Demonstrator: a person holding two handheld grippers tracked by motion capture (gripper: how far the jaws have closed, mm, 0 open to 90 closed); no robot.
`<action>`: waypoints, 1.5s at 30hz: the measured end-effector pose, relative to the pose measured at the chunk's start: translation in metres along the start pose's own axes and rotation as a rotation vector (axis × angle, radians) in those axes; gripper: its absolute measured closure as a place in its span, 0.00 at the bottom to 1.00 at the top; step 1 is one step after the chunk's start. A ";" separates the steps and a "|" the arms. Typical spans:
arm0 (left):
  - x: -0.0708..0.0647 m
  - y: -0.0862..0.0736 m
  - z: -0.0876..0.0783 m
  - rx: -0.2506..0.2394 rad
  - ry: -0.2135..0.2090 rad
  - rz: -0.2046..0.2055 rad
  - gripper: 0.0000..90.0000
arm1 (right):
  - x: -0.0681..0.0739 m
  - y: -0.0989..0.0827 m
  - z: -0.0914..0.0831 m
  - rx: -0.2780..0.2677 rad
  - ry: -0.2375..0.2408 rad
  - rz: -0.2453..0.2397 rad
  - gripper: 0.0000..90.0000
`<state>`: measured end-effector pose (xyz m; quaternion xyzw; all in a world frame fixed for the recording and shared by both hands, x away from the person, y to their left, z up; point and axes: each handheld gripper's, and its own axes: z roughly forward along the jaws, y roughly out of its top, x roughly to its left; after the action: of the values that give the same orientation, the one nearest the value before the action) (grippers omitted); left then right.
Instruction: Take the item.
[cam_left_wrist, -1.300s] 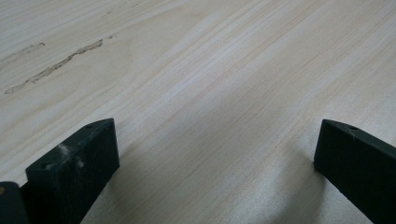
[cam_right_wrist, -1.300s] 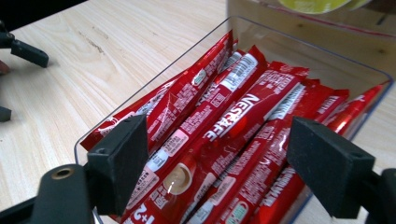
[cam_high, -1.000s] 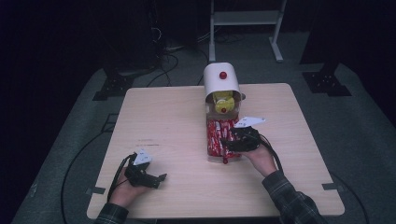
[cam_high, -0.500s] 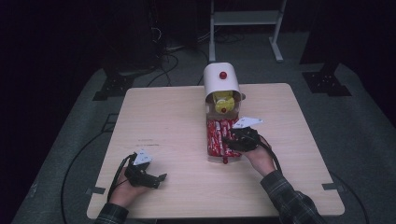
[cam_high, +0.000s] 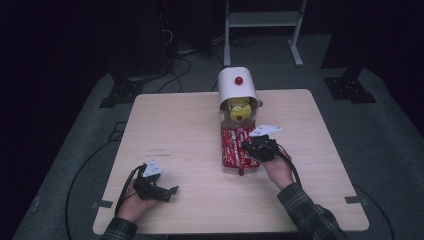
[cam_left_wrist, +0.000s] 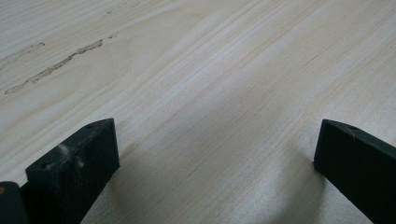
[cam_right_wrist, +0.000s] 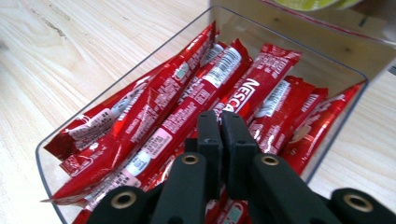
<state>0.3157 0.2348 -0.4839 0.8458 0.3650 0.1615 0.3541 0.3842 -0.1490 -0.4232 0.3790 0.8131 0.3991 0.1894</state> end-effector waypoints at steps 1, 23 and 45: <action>0.000 0.000 0.000 0.000 0.000 -0.001 0.00 | -0.001 0.000 0.000 -0.001 0.004 0.005 0.97; 0.000 0.000 0.000 0.003 0.000 0.002 0.00 | -0.009 0.006 -0.025 -0.039 0.051 0.005 0.98; 0.000 0.000 0.000 0.000 0.000 0.000 0.00 | -0.021 -0.002 -0.045 -0.060 0.054 0.008 0.98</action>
<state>0.3157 0.2348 -0.4839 0.8458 0.3650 0.1615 0.3540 0.3689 -0.1890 -0.3971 0.3653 0.8041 0.4343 0.1772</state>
